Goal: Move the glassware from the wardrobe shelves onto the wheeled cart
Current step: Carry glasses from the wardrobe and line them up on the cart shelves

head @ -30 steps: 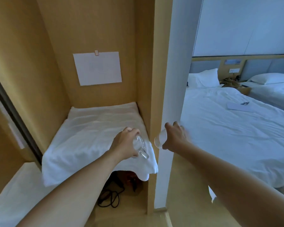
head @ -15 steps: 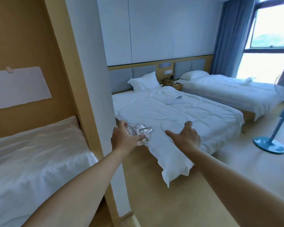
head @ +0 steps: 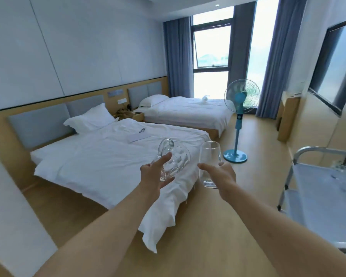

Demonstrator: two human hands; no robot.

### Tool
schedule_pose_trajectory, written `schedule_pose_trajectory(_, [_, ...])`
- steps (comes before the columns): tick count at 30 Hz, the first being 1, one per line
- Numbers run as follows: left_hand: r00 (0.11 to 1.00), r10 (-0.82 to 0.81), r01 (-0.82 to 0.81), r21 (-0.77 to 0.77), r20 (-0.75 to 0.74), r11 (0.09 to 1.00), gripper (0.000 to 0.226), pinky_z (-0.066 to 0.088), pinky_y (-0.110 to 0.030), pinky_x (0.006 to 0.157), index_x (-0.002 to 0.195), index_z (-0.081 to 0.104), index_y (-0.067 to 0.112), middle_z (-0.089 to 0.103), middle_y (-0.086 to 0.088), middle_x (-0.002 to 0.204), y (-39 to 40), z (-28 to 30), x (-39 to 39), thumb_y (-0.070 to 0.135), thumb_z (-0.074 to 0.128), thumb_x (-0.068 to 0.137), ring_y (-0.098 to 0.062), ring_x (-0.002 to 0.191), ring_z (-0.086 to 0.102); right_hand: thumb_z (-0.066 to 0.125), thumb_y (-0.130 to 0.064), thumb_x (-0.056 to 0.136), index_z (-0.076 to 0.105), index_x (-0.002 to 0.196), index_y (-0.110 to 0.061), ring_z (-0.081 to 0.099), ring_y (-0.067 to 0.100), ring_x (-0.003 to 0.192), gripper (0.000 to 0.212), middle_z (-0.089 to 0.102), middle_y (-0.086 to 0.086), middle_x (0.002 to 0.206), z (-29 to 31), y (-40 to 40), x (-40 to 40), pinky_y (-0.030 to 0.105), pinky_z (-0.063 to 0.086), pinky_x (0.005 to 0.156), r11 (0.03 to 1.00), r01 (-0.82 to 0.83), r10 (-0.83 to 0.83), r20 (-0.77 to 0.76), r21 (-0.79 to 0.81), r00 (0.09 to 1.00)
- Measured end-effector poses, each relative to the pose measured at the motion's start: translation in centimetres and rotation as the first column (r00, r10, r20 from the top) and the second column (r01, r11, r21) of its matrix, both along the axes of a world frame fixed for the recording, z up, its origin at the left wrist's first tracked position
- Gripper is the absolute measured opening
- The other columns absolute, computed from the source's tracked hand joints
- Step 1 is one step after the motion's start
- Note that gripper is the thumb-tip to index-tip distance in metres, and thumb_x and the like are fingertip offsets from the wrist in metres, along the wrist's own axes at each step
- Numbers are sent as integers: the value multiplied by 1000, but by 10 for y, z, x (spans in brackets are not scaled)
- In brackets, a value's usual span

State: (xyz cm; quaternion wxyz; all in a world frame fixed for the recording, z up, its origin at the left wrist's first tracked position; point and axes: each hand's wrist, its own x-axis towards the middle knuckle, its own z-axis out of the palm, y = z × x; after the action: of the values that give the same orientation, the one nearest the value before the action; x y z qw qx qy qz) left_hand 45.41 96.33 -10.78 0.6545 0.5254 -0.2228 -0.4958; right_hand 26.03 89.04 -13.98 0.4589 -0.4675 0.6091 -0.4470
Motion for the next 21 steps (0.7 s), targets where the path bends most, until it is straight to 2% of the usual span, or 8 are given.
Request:
schedule_pose_trajectory(3, [990, -131, 130, -4, -44, 991, 58, 63, -50, 77, 110, 72, 7, 71, -16, 116, -48, 0, -17, 29, 96, 61, -33, 98, 74, 94, -44, 57, 48, 123, -17, 55, 11, 90, 85, 56, -1, 113, -1, -21, -23, 25, 43, 63, 997, 78, -78, 11, -5, 997])
schedule_pose_trajectory(7, [936, -335, 336, -9, -107, 942, 74, 61, -51, 84, 123, 66, 12, 71, -15, 118, -110, 6, -40, 33, 94, 58, -33, 105, 71, 95, -41, 58, 47, 127, -17, 54, 17, 98, 87, 53, 0, 114, 5, -55, -48, 25, 40, 62, 976, 217, -217, -9, -12, 976])
schedule_pose_trajectory(11, [870, -478, 478, -30, -121, 878, 57, 60, -49, 88, 120, 67, 18, 73, -12, 117, -167, 7, -52, 34, 88, 70, -28, 105, 73, 94, -43, 59, 48, 120, -16, 52, 15, 97, 81, 53, 0, 114, 13, -93, -60, 23, 37, 61, 938, 343, -344, -30, -48, 938])
schedule_pose_trajectory(15, [815, -573, 574, -21, -83, 819, 49, 57, -45, 95, 119, 68, 17, 73, -16, 118, -219, 5, -61, 38, 83, 77, -29, 113, 69, 93, -43, 61, 48, 114, -15, 55, 15, 94, 75, 57, 1, 109, 11, -123, -64, 29, 41, 65, 891, 451, -453, -21, -54, 891])
schedule_pose_trajectory(18, [755, -647, 646, -46, -104, 762, 50, 55, -44, 100, 121, 67, 17, 75, -12, 114, -252, -1, -67, 37, 82, 77, -28, 112, 70, 92, -45, 60, 48, 115, -16, 57, 15, 94, 76, 58, 0, 108, 1, -139, -69, 32, 46, 69, 861, 507, -508, -40, -40, 860])
schedule_pose_trajectory(21, [670, -730, 727, -78, -133, 682, 46, 49, -46, 107, 124, 66, 17, 75, -9, 116, -282, -12, -74, 34, 77, 84, -28, 115, 68, 93, -45, 61, 47, 115, -14, 60, 22, 103, 78, 58, 3, 112, -11, -154, -74, 39, 54, 85, 835, 550, -550, -39, -18, 834])
